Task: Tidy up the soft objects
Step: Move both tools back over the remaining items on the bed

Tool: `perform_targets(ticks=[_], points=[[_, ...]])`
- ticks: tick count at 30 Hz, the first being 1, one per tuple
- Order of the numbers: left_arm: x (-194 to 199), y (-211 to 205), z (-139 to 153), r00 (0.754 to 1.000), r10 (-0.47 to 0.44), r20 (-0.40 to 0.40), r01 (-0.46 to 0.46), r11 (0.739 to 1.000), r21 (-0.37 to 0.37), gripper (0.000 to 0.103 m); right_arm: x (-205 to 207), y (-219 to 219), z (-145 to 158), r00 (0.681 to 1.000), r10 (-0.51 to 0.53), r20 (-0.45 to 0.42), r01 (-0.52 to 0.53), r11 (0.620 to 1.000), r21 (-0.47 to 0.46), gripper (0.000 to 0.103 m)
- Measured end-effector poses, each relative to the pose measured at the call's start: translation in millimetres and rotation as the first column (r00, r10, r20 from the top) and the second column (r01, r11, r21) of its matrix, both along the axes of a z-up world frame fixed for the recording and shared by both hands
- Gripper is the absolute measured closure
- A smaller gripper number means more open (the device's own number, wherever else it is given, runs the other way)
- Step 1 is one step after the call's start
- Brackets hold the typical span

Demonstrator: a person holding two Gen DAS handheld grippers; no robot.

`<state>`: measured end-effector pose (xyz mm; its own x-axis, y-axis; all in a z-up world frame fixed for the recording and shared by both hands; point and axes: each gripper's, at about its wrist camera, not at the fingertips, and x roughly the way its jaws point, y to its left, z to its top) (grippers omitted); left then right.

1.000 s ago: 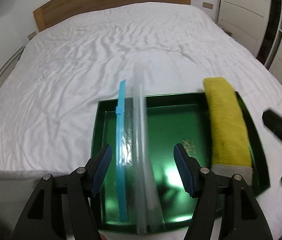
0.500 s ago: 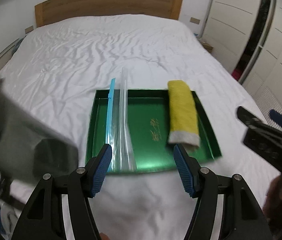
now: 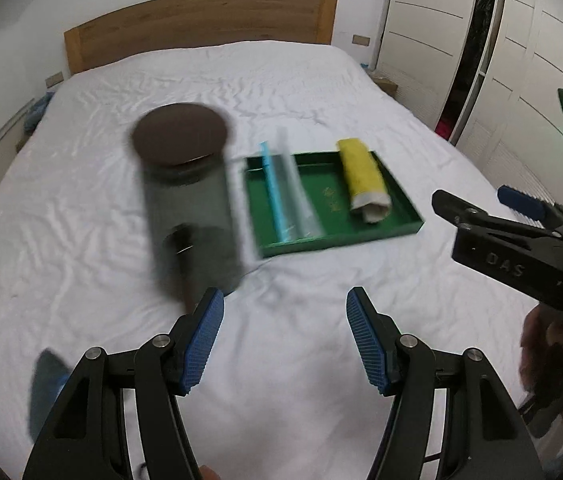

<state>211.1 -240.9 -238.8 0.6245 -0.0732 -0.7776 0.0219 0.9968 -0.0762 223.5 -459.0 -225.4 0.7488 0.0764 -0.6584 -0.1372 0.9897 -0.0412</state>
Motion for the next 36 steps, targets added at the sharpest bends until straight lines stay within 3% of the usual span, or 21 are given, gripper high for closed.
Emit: perform_targets(ticks=[9,21,28,36], points=[[-60.6,92.8,3.9,0.999,0.041,-0.012,-0.041,0.996,0.073,0.045,-78.1,87.1,11.0,0.994,0.106,-0.027,-0.104,0.993,0.06,0.01],[-139.5,206.1,-25.6,0.994,0.068,-0.086,-0.057,0.99,0.127,0.045,-145.1,165.0,3.2,0.978,0.178,-0.113,-0.168,0.982,0.089,0.011],[-176.5,238.9,-58.5,0.99,0.005,-0.139,0.01,0.994,0.109,0.045,-175.8,206.8,-21.0,0.956,0.229,-0.182,-0.22,0.973,0.073,0.012],[-202.6,241.4,-104.5,0.979,-0.009,-0.204,0.027,0.996,0.081,0.045,-179.6,239.4,-87.5,0.919,0.288,-0.268,-0.284,0.957,0.054,0.014]])
